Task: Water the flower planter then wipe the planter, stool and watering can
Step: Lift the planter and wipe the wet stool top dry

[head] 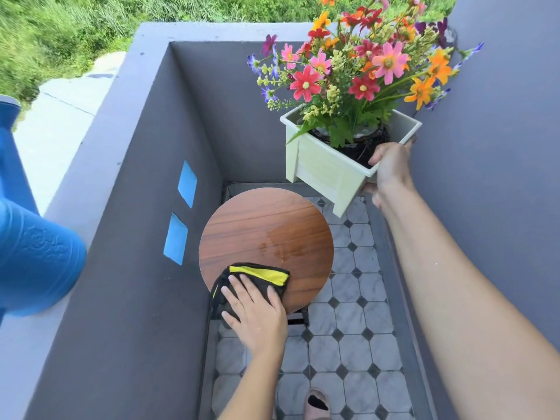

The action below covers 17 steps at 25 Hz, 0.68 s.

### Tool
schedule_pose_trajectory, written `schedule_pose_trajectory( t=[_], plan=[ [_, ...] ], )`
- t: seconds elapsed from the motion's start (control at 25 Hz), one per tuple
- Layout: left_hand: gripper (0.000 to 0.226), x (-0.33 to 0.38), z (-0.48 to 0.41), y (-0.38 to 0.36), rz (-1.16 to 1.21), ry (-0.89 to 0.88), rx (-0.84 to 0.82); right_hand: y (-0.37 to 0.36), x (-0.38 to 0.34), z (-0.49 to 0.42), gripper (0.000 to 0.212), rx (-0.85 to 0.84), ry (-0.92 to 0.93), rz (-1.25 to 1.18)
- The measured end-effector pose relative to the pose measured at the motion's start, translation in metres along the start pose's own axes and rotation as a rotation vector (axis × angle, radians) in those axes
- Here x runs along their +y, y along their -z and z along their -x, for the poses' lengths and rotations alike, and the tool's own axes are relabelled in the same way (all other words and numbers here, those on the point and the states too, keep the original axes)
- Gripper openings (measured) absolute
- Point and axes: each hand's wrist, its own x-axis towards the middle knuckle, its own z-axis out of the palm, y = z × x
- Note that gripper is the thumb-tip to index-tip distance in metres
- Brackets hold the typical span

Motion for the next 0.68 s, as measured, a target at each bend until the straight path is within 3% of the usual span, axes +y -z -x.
schedule_pose_trajectory(
  t=[0.12, 0.36, 0.44, 0.52, 0.6, 0.68],
  plan=[
    [0.094, 0.003, 0.019, -0.012, -0.062, -0.115, 0.0, 0.002, -0.005, 0.004, 0.116, 0.01, 0.004, 0.0],
    [0.109, 0.002, 0.035, -0.032, -0.151, -0.354, -0.019, 0.012, -0.013, 0.011, 0.117, 0.014, 0.022, 0.014],
    [0.1, 0.004, 0.04, -0.039, -0.102, -0.391, -0.011, 0.017, -0.017, 0.013, 0.111, 0.014, 0.028, 0.02],
    [0.07, 0.013, 0.048, -0.031, -0.092, -0.427, 0.004, 0.019, -0.021, 0.018, 0.1, 0.02, 0.029, 0.019],
    [0.06, 0.031, 0.056, -0.022, 0.042, -0.4, -0.168, 0.02, -0.022, 0.023, 0.105, 0.026, 0.028, 0.008],
    [0.054, 0.051, 0.058, -0.004, 0.487, -0.219, -0.431, 0.021, -0.021, 0.026, 0.112, 0.038, 0.022, -0.004]
  ],
)
